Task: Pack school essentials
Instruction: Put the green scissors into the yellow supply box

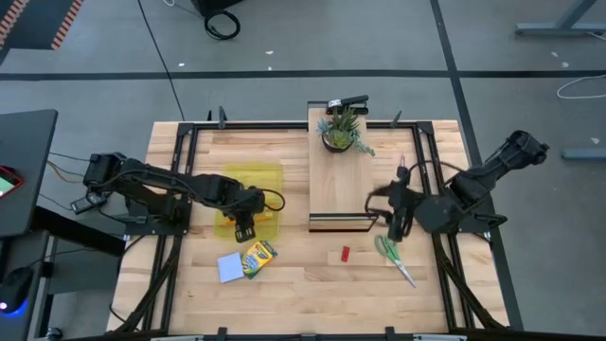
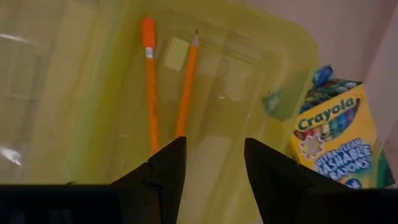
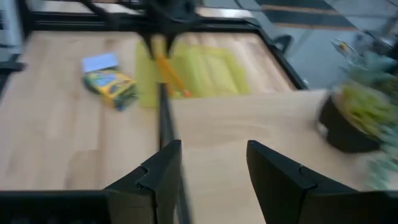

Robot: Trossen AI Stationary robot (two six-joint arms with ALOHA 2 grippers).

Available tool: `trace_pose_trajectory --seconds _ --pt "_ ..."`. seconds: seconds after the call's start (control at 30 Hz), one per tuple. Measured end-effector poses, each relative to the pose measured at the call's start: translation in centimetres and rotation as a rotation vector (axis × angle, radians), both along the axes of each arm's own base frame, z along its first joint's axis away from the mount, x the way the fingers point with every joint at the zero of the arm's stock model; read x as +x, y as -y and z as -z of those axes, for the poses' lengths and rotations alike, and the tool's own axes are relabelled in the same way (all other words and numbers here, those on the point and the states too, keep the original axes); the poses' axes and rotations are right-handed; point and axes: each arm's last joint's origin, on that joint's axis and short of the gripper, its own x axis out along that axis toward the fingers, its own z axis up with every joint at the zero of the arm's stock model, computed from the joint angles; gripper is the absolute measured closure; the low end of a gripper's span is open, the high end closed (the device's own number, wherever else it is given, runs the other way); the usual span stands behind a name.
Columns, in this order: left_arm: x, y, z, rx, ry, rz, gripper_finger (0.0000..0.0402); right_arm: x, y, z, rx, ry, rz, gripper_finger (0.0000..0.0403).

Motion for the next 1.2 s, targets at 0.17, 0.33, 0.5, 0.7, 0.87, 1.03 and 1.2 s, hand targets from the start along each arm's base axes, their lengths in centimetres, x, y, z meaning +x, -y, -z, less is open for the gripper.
trace_pose_trajectory --seconds 0.17,0.33,0.5,0.7,0.87,1.03,1.2 --pt "0.5 -0.1 -0.2 0.047 0.053 0.050 0.0230 1.3 -2.3 0.8 -0.009 0.009 -0.066 0.0215" --pt "0.5 0.1 -0.8 0.079 0.106 0.112 0.0230 3.6 -4.1 3.1 -0.051 -0.069 -0.102 0.0215" --pt "-0.4 0.4 -2.3 0.124 0.171 0.158 0.0230 5.4 -5.4 3.9 -0.077 -0.120 -0.124 0.0215" --pt "-1.3 0.6 -4.5 0.171 0.301 0.205 0.0230 6.9 -6.6 3.9 -0.078 -0.134 -0.175 0.0215" --pt "-1.3 0.8 -5.7 0.210 0.409 0.238 0.0230 7.8 -7.4 4.2 -0.073 -0.163 -0.212 0.0215" --pt "-1.2 1.1 -5.6 0.211 0.453 0.245 0.0230 9.0 -8.2 5.1 -0.057 -0.175 -0.264 0.0215" --pt "-1.3 1.8 -3.9 0.198 0.484 0.271 0.0230 9.7 -8.7 5.8 -0.045 -0.174 -0.287 0.0215"
